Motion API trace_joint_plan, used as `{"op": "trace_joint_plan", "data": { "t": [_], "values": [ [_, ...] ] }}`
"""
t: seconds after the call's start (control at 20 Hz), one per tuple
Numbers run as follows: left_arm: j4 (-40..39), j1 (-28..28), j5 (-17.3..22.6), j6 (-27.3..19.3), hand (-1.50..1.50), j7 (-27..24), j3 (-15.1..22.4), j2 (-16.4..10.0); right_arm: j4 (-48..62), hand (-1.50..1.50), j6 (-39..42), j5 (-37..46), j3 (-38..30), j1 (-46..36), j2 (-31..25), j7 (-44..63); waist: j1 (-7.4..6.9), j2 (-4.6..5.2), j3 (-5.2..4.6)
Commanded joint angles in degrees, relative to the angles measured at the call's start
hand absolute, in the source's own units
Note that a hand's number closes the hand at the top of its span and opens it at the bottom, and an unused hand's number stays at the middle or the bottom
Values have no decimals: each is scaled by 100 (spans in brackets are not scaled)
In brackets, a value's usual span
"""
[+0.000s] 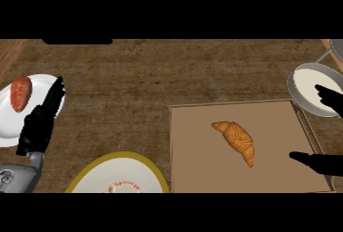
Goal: Pick the croissant from the tray and place it in the tiered basket
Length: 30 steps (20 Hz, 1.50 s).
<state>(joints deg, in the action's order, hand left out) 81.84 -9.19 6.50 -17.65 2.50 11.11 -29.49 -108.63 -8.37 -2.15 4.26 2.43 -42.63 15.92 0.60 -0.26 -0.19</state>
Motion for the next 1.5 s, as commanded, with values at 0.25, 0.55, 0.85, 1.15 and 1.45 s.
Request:
{"op": "trace_joint_plan", "data": {
  "t": [0.25,0.55,0.85,1.15,1.45],
  "values": [
    [38,-394,-184,-51,0,399,84,165,-974,-150,1647,-56,594,-1082,-1396,2601,-153,38,3],
    [-555,-303,-196,214,0,-376,-136,354,-905,-150,1632,520,1670,-2490,-383,4475,-170,49,4],
    [210,-181,-465,22,0,375,3,419,-31,-150,1999,617,2128,-2969,432,5045,-153,27,15],
    [70,62,-425,289,0,-17,-275,317,359,-150,2230,903,2233,-2862,487,4992,-99,22,16],
    [-205,-180,-396,515,0,45,-537,390,140,-150,2324,1172,2357,-2591,717,5135,-55,18,17]
  ]
}}
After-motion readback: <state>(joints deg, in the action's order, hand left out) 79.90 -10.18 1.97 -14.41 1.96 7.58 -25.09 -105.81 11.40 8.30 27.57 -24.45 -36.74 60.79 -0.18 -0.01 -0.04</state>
